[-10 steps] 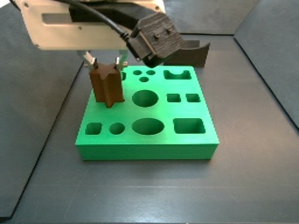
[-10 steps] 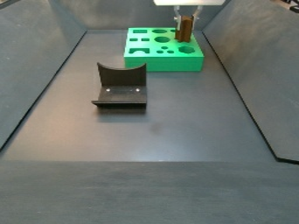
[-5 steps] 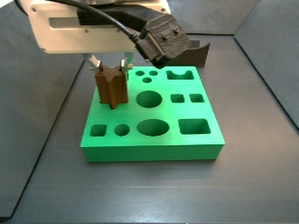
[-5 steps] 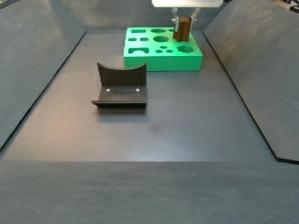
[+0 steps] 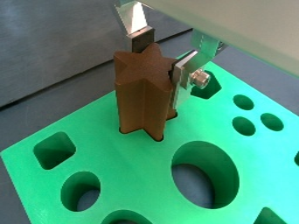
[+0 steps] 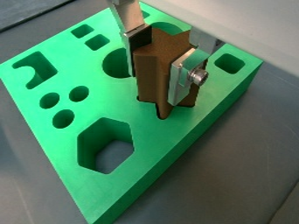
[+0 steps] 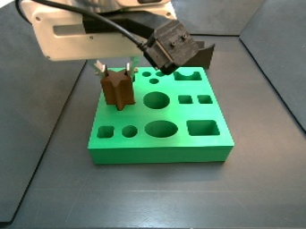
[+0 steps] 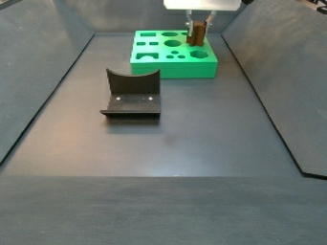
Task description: Insert the star object.
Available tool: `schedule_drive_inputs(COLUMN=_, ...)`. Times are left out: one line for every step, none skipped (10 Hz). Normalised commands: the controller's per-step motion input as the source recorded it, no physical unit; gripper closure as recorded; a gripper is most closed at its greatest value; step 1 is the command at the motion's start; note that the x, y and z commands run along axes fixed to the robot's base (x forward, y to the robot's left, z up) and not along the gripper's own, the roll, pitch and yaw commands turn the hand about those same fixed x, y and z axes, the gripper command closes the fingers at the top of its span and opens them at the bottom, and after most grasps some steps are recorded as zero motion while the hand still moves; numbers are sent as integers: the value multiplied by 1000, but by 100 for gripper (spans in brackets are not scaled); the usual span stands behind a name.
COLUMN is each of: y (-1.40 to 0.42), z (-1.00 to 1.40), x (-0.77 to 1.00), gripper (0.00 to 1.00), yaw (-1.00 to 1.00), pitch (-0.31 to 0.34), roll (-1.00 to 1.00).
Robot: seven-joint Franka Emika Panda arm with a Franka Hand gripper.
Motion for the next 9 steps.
schedule_drive_inputs(y=0, z=-294, x=-123, gripper=100, yaw=0, pitch=-269, roll=-14)
schedule_drive_inputs(y=0, z=-891, x=-131, gripper=100, yaw=0, pitch=-199, roll=43)
schedule_drive_inputs(y=0, z=-1000, x=-251, gripper=100, yaw=0, pitch=-74, roll=46)
schedule_drive_inputs(y=-94, z=-1000, x=-143, gripper=100, yaw=0, pitch=-19, roll=40)
schedule_drive_inputs(y=-69, z=-1000, x=-3, gripper=100, yaw=0, pitch=-96, roll=61)
schedule_drive_inputs(y=-37, z=-1000, x=0, gripper=100, yaw=0, pitch=-113, roll=84)
schedule_drive_inputs(y=-71, z=-1000, x=0, gripper=100, yaw=0, pitch=-53, roll=121)
schedule_drive_inputs(y=-166, z=-1000, x=0, gripper=100, yaw=0, pitch=-31, roll=111)
schedule_drive_inputs(y=-163, z=-494, x=0, gripper=100, yaw=29, pitch=-307, roll=146)
